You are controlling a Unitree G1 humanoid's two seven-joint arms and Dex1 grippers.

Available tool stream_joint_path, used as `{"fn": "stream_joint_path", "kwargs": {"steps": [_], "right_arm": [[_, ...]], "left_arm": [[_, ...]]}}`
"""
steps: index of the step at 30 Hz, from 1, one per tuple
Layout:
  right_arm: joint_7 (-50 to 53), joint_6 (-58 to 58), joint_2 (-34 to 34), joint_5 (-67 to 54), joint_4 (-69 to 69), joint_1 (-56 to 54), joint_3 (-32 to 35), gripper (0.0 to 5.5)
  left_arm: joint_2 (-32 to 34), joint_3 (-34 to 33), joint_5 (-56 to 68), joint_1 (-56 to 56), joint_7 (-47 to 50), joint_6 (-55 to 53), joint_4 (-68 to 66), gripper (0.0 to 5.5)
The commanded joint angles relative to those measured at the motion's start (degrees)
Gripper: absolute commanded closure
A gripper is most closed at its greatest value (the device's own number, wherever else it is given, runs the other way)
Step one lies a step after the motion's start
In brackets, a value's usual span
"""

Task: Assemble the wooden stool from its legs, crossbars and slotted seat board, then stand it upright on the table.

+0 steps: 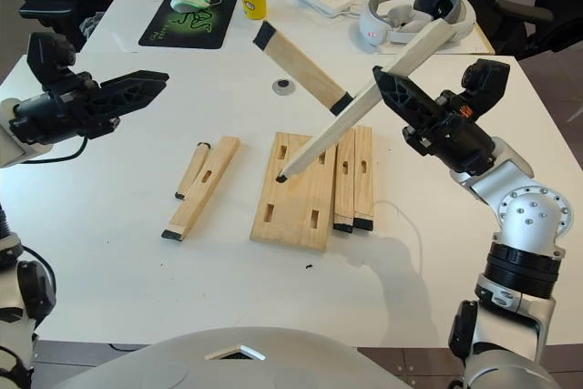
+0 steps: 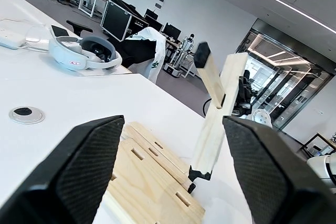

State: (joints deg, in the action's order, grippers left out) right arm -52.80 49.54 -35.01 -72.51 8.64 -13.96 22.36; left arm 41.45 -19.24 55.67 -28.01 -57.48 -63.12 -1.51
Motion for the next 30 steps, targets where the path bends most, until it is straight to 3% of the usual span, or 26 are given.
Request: {"fn": "stream_joint_path", "kwargs": {"steps": [1, 12, 30], "right_arm": [[-5.3, -1.4, -3.6, 4.6, 3.5, 3.2, -1.7, 3.43], [-11.4, -10.8, -2.9, 16.7, 5.2, 10.3, -6.0, 3.43], [-20.8, -16.3, -7.3, 25.7, -2.4, 1.5, -12.8, 3.44]], "left_arm": [[-1.2, 1.8, -1.7, 1.7, 0.7, 1.9, -0.3, 2.02], [-1.8, 4.7, -2.1, 0.4, 0.0, 2.2, -1.1, 2.02], [-4.4, 5.4, 0.9, -2.8, 5.5, -1.7, 2.6, 2.02]]}}
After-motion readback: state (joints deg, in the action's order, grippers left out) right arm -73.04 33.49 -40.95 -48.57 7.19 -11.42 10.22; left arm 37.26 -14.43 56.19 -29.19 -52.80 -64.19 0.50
